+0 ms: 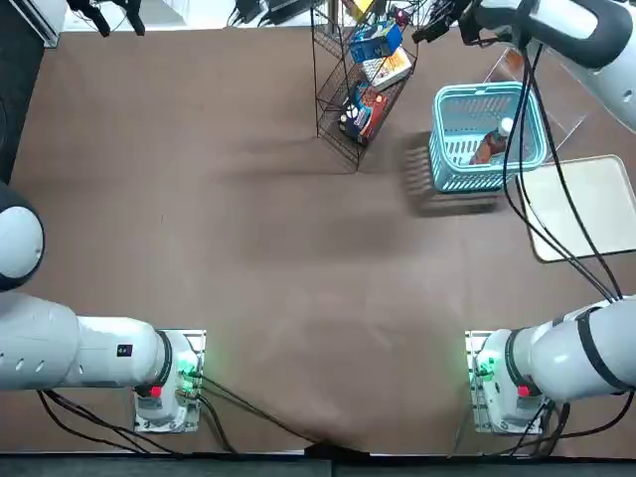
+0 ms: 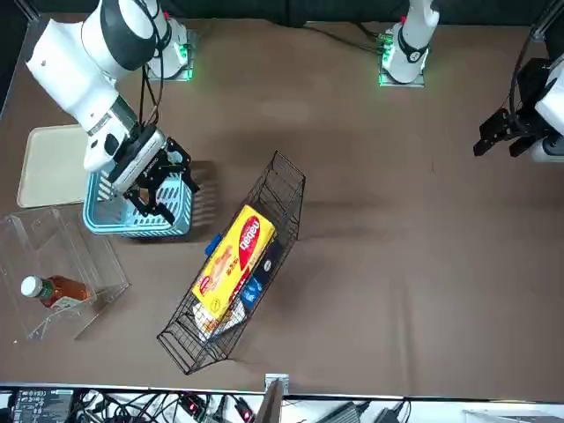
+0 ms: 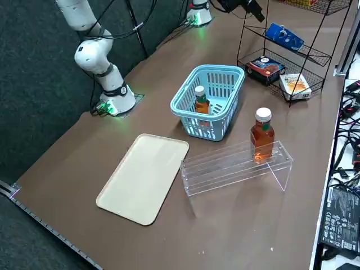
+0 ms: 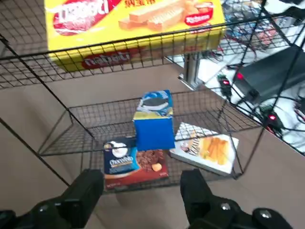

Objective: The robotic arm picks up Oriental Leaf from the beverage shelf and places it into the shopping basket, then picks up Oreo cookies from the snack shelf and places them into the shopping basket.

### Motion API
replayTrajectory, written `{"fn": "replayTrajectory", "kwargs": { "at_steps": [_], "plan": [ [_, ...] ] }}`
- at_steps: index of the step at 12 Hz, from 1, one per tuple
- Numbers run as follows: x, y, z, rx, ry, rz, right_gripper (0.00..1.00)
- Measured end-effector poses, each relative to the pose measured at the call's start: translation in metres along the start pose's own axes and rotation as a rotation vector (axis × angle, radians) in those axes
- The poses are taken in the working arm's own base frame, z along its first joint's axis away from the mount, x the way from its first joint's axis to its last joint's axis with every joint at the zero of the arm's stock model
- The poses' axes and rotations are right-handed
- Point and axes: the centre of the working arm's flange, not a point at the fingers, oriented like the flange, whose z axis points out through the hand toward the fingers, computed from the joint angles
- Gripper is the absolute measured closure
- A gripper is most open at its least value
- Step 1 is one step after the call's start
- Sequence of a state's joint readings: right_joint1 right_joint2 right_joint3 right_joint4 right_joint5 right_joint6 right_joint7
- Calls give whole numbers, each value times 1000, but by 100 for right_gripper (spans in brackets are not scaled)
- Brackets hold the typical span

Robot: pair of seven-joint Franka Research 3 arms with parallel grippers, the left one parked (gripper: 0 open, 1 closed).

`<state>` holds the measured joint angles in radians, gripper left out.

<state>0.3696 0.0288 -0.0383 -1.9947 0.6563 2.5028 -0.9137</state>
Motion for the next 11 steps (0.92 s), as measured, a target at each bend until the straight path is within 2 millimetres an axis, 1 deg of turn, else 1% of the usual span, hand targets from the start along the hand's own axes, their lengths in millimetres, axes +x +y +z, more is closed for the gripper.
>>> {"fn": "replayTrajectory", "kwargs": {
  "at_steps": [4,8,11],
  "plan": [
    [-16,10,13,67,86,-17,0],
    [-35,22,35,109,158,-11,0],
    [-46,27,51,121,192,-15,0]
  ]
}}
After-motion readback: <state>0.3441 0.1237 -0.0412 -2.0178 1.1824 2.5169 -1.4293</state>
